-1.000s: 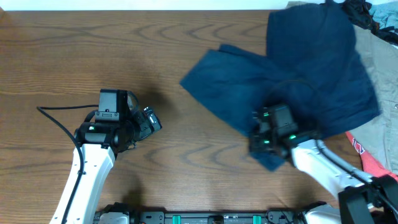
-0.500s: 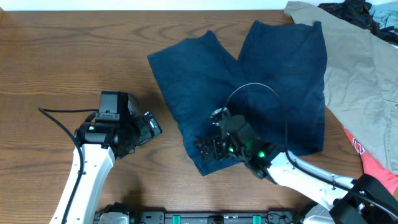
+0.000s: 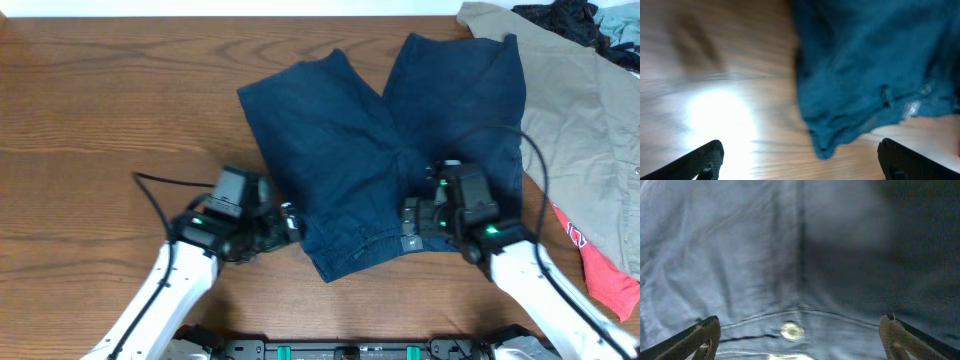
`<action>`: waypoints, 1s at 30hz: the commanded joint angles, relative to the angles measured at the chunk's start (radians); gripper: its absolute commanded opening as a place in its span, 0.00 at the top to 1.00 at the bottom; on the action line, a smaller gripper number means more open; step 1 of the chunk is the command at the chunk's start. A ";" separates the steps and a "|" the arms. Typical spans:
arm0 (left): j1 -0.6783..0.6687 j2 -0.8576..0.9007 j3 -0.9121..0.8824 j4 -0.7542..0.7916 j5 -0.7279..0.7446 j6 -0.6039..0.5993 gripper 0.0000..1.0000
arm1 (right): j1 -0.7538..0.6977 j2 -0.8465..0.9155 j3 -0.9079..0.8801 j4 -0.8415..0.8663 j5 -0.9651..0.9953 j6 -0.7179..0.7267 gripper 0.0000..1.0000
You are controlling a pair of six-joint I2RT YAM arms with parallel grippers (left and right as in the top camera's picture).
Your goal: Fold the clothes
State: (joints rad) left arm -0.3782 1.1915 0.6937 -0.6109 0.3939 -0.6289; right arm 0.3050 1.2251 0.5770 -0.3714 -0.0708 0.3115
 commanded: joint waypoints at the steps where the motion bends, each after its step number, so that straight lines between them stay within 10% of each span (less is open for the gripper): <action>1: -0.093 0.006 -0.035 0.086 0.015 -0.103 0.00 | -0.059 -0.063 0.011 -0.034 0.016 -0.089 0.01; 14: -0.331 0.280 -0.075 0.311 -0.069 -0.404 0.04 | -0.230 -0.129 0.011 -0.173 0.015 -0.090 0.01; 17: -0.354 0.347 -0.075 0.412 -0.036 -0.406 0.32 | -0.243 -0.129 0.011 -0.182 0.016 -0.089 0.01; 20: -0.352 0.370 -0.074 0.436 -0.024 -0.405 0.94 | -0.243 -0.129 0.011 -0.190 0.015 -0.089 0.01; 30: 0.013 0.264 0.029 0.065 -0.253 -0.059 0.94 | -0.243 -0.129 0.011 -0.209 0.022 -0.089 0.01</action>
State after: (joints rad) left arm -0.4858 1.4921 0.6647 -0.4946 0.2924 -0.8688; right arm 0.0822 1.1038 0.5770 -0.5781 -0.0551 0.2356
